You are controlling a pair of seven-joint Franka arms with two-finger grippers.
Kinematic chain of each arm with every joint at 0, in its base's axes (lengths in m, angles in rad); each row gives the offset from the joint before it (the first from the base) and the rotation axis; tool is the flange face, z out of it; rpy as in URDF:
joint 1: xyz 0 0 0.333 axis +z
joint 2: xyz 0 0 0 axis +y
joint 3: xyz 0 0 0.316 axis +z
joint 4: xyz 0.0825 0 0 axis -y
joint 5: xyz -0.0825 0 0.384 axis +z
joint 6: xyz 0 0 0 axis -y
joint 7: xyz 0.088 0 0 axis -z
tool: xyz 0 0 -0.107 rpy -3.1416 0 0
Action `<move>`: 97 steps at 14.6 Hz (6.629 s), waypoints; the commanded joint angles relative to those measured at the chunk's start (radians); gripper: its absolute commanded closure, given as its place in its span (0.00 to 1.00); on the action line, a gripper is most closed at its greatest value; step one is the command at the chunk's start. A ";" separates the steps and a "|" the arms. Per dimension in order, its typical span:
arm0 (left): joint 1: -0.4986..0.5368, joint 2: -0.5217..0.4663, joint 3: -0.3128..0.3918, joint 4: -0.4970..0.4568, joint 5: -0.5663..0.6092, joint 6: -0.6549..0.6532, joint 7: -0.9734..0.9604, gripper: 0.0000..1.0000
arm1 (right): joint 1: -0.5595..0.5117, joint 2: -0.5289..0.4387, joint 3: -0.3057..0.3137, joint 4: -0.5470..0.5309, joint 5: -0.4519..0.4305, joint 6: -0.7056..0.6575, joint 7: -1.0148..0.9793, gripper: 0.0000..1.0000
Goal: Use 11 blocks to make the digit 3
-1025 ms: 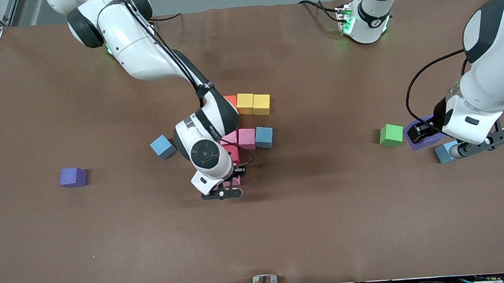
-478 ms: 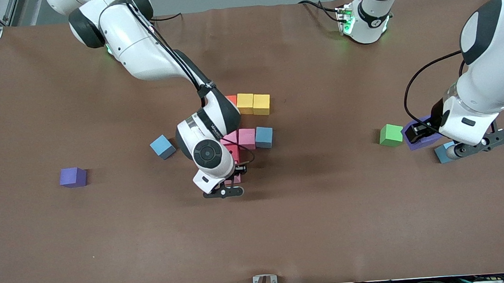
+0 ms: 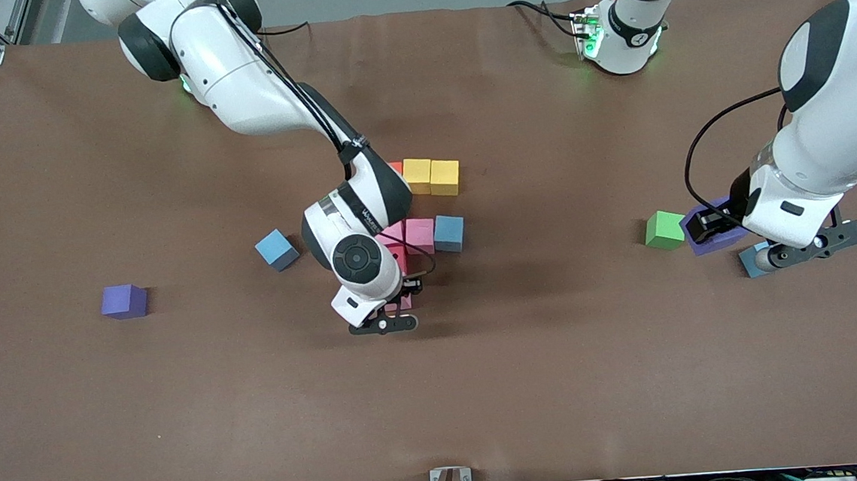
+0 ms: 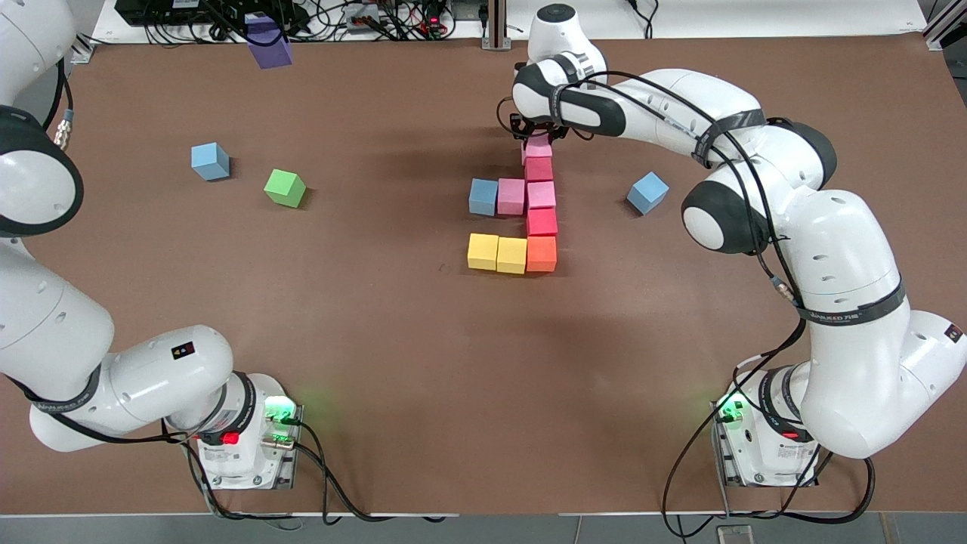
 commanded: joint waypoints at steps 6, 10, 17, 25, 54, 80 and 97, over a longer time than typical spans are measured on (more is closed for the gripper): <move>0.012 -0.019 -0.003 0.005 -0.012 -0.011 0.016 0.99 | 0.005 0.007 -0.006 0.014 0.015 -0.026 0.010 0.57; 0.010 -0.007 -0.002 0.005 -0.007 -0.008 0.010 0.99 | 0.007 0.007 -0.006 0.014 0.016 -0.026 0.010 0.56; 0.004 -0.009 -0.003 0.006 -0.007 -0.001 0.017 0.99 | 0.011 0.007 -0.006 0.012 0.021 -0.026 0.010 0.55; 0.004 -0.009 -0.003 0.002 -0.002 0.023 0.004 0.99 | 0.011 0.009 -0.006 0.008 0.021 -0.026 0.010 0.54; -0.772 0.590 0.331 0.186 0.140 0.533 -1.548 0.99 | -0.266 -0.502 -0.109 -0.021 -0.008 -0.428 -0.002 0.00; -0.991 0.734 0.428 0.349 0.065 0.565 -1.914 0.99 | -0.550 -0.924 -0.041 -0.376 -0.149 -0.429 -0.427 0.00; -1.048 0.739 0.477 0.350 0.068 0.617 -1.899 0.00 | -0.548 -0.908 -0.041 -0.350 -0.148 -0.412 -0.423 0.00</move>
